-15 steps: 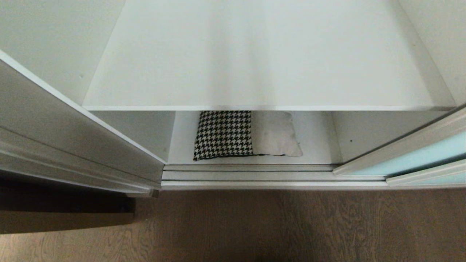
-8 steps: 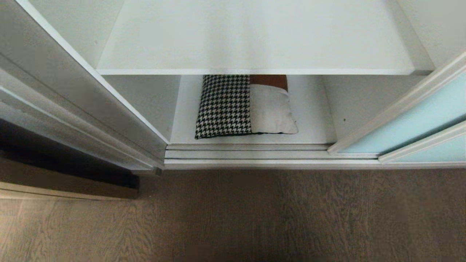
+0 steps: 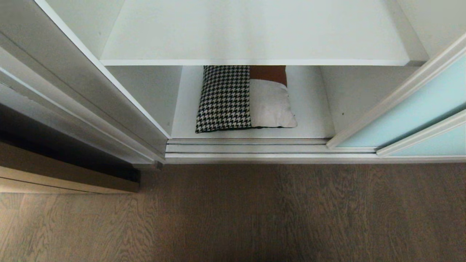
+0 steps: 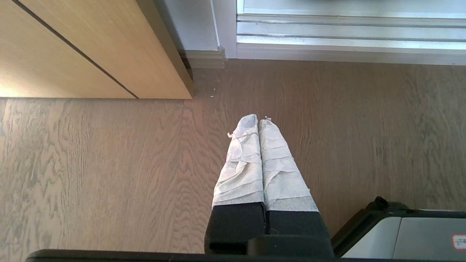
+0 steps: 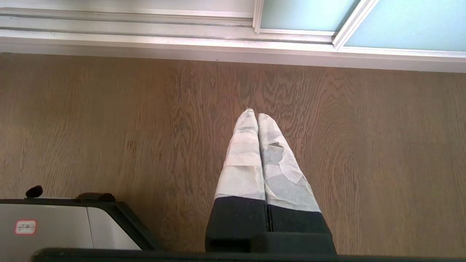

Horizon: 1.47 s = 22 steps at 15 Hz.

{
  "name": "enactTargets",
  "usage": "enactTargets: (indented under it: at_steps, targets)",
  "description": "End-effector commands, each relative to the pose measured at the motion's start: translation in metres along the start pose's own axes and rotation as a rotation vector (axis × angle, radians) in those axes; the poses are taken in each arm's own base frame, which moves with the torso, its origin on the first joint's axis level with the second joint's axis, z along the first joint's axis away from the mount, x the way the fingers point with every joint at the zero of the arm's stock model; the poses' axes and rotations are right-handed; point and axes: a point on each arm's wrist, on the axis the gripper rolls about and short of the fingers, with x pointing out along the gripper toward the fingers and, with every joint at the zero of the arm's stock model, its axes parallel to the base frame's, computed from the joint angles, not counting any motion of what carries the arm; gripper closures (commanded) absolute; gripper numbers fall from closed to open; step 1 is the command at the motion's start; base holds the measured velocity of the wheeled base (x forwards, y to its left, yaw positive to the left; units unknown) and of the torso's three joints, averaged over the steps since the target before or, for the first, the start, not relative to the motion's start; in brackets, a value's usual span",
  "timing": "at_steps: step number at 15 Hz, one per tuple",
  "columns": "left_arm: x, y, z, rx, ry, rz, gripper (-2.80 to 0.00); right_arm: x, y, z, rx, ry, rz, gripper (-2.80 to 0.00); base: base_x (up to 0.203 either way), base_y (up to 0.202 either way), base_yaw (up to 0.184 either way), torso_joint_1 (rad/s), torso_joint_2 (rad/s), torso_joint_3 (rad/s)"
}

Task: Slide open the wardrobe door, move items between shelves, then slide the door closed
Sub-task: Close the door

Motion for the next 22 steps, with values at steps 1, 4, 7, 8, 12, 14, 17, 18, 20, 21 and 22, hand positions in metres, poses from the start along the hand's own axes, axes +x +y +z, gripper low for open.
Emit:
enactTargets:
  at_steps: [1, 4, 7, 8, 12, 14, 17, 18, 20, 21, 22]
  targets:
    - [0.0002, 0.0, -0.0003, 0.0, 0.002, 0.0, 0.0, 0.0002, 0.0, -0.0003, -0.001, 0.002, 0.001, 0.0, 0.0, 0.0, 0.0, 0.0, 0.0, 0.0]
    - [0.0002, 0.0, -0.0003, 0.0, 0.002, 0.0, 0.0, 0.0002, 0.0, -0.0003, 0.002, 0.002, -0.001, 0.0, 0.0, 0.0, 0.0, 0.0, 0.0, 0.0]
    - [0.0002, 0.0, -0.0003, 0.0, 0.002, 0.0, 0.0, 0.0002, 0.0, -0.0003, 0.002, 0.002, -0.001, 0.0, 0.001, -0.033, 0.004, 0.001, 0.0, 0.002]
    - [0.0002, 0.0, -0.0003, 0.0, 0.002, 0.0, 0.0, 0.0001, 0.0, 0.0, 0.002, 0.001, -0.001, 0.0, 0.002, -0.146, 0.006, 0.001, 0.0, 0.003]
    - [0.0002, 0.0, -0.0003, 0.0, 0.002, -0.001, 0.0, 0.0001, 0.0, 0.0001, 0.002, 0.001, -0.001, 0.0, 0.0, -0.196, 0.002, 0.001, 0.0, 0.003]
    - [0.0002, 0.0, -0.0003, 0.0, 0.002, 0.0, 0.0, 0.0002, 0.0, -0.0001, 0.002, 0.002, -0.001, 0.0, 0.0, -0.199, 0.002, 0.002, 0.01, 0.002]
    - [0.0002, 0.0, -0.0003, 0.0, 0.002, 0.0, 0.0, 0.0001, 0.0, 0.0001, 0.001, 0.001, -0.001, 0.0, 0.0, -0.197, 0.0, 0.0, 0.0, 0.002]
    - [0.0002, 0.0, -0.0003, 0.0, 0.002, 0.0, 0.0, 0.0001, 0.0, -0.0001, 0.001, 0.001, 0.001, 0.0, 0.0, -0.197, 0.004, 0.002, 0.01, 0.002]
    - [0.0002, 0.0, -0.0003, 0.0, 0.002, 0.0, 0.0, 0.0002, 0.0, -0.0003, -0.001, 0.002, -0.001, 0.0, 0.0, -0.196, 0.001, 0.004, 0.01, 0.001]
    - [0.0002, 0.0, -0.0003, 0.0, 0.002, 0.0, 0.0, 0.0002, 0.0, -0.0002, 0.001, 0.002, -0.001, 0.0, 0.0, -0.194, 0.0, 0.002, 0.0, 0.001]
    - [0.0002, 0.0, -0.0003, 0.0, 0.002, 0.0, 0.0, 0.0002, 0.0, 0.0001, 0.001, 0.002, 0.0, 0.0, 0.0, -0.181, 0.007, 0.002, 0.0, 0.003]
